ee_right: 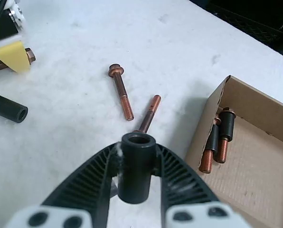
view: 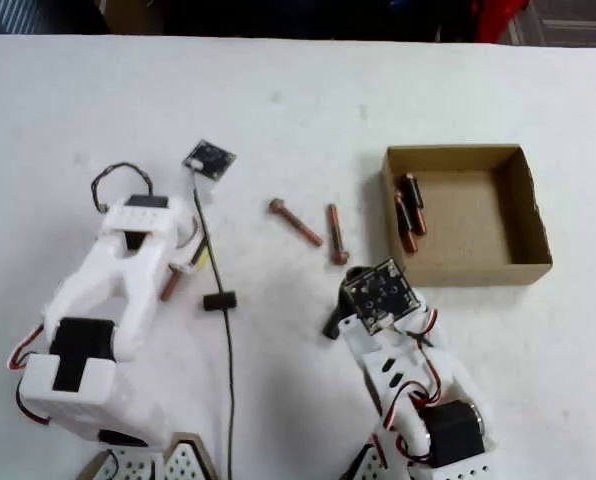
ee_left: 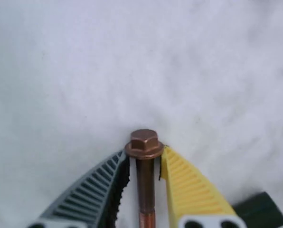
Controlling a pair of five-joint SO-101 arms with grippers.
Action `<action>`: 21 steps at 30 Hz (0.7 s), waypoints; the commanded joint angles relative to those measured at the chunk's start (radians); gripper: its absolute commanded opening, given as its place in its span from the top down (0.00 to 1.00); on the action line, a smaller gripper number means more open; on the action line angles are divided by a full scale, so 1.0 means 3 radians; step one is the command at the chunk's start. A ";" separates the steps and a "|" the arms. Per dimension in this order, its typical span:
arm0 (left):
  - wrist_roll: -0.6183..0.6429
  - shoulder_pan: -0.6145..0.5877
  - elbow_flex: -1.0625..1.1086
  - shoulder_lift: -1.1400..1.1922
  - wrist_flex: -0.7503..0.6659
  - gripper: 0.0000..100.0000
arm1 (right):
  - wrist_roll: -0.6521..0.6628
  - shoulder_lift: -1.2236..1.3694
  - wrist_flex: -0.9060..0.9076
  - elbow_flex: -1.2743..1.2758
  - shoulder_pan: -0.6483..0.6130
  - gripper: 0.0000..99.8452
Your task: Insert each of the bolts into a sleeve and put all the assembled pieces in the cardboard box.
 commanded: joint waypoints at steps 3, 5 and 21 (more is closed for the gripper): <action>0.0005 0.0084 -0.0010 -0.0166 0.0005 0.87 | 0.0036 -0.0018 -0.0090 -0.0015 -0.0018 0.98; 0.0005 0.0100 -0.0005 -0.0166 0.0082 0.87 | 0.0036 -0.0018 -0.0090 -0.0015 -0.0018 0.98; -0.0015 0.0100 0.0020 -0.0171 0.0118 0.97 | 0.0036 -0.0018 -0.0090 -0.0010 -0.0023 0.98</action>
